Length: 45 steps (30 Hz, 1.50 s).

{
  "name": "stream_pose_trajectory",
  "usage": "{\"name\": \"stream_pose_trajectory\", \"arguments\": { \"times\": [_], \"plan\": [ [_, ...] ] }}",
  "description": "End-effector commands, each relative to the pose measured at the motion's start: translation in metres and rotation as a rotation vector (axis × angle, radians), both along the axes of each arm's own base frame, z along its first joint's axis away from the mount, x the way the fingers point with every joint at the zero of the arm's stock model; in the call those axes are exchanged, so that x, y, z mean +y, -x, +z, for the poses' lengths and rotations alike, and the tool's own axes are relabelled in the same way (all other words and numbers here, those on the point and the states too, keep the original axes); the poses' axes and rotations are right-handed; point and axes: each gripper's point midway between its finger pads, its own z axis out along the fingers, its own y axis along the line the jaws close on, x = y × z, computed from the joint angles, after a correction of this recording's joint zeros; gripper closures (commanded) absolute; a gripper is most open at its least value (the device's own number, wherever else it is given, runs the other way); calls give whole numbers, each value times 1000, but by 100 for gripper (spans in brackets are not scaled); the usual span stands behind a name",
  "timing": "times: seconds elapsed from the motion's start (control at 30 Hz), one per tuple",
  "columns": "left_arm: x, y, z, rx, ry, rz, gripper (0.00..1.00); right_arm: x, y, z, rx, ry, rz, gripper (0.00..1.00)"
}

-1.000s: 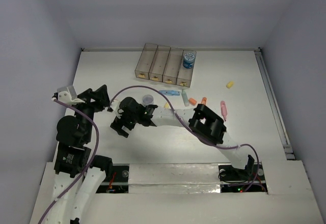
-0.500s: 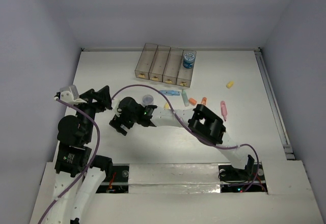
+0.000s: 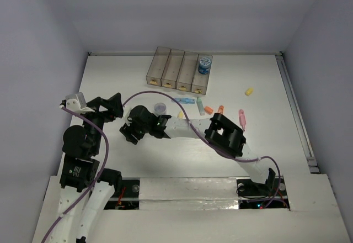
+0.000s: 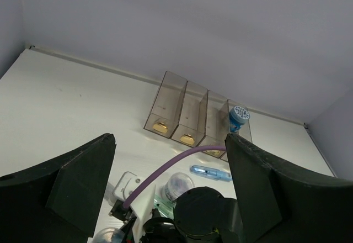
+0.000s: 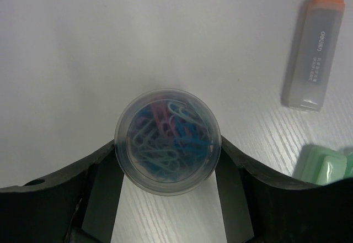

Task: Sort the stationery into containers
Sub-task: Pick up the stationery from the center of the board, then place the stationery in the storage box.

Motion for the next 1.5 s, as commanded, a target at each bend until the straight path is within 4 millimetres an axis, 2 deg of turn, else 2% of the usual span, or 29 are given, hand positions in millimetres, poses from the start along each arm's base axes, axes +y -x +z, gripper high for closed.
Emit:
{"name": "stream_pose_trajectory", "arguments": {
  "times": [0.0, 0.07, 0.1, 0.17, 0.2, 0.23, 0.33, 0.37, 0.4, 0.43, 0.47, 0.53, 0.57, 0.63, 0.67, 0.83, 0.9, 1.0, 1.2, 1.47],
  "plan": [
    [-2, 2, 11, -49, 5, -11, 20, 15, -9, 88, -87, -203, -49, 59],
    [-2, 3, 12, -51, 6, -14, 19, 12, -19, 107, -131, -226, -93, 61],
    [-2, 3, 11, -49, 4, -14, 19, 1, -41, 127, -168, -251, -159, 62],
    [-2, 3, 11, -48, 2, -14, 18, -13, -66, 147, -178, -285, -217, 64],
    [-4, 3, 10, -46, 4, -23, 18, -22, -79, 167, -185, -324, -237, 65],
    [-4, 3, 10, -46, 2, -22, 18, -44, -115, 174, -190, -339, -301, 65],
    [-5, 2, 9, -44, 1, -28, 18, -77, -167, 195, -175, -391, -382, 65],
    [-8, 3, 10, -45, 0, -40, 18, -105, -203, 198, -175, -399, -455, 65],
    [-8, 3, 9, -44, -1, -43, 17, -118, -219, 197, -170, -393, -482, 65],
    [-9, 2, 9, -44, -3, -44, 17, -128, -237, 212, -189, -417, -510, 65],
    [-9, 2, 9, -43, -3, -44, 16, -151, -266, 202, -191, -397, -565, 65],
    [-10, 1, 8, -38, -4, -52, 15, -174, -294, 198, -201, -383, -624, 65],
    [-11, 0, 7, -34, -6, -53, 14, -193, -319, 195, -211, -370, -670, 65],
    [-13, -2, 5, -25, -8, -61, 12, -214, -341, 189, -220, -345, -727, 65],
    [-15, -2, 4, -24, -10, -72, 11, -231, -359, 185, -224, -340, -760, 65],
    [-18, -6, 2, -11, -11, -83, 7, -269, -396, 169, -238, -318, -826, 65],
    [-20, -7, 1, -6, -13, -90, 4, -276, -402, 163, -244, -296, -832, 65],
    [-27, -11, -1, 1, -15, -120, 1, -274, -403, 153, -245, -281, -811, 65],
    [-30, -11, -1, 0, -15, -140, 1, -278, -403, 133, -241, -238, -823, 63],
    [-32, -12, -2, 1, -17, -149, 1, -286, -414, 103, -247, -168, -861, 55]
  ]
}}
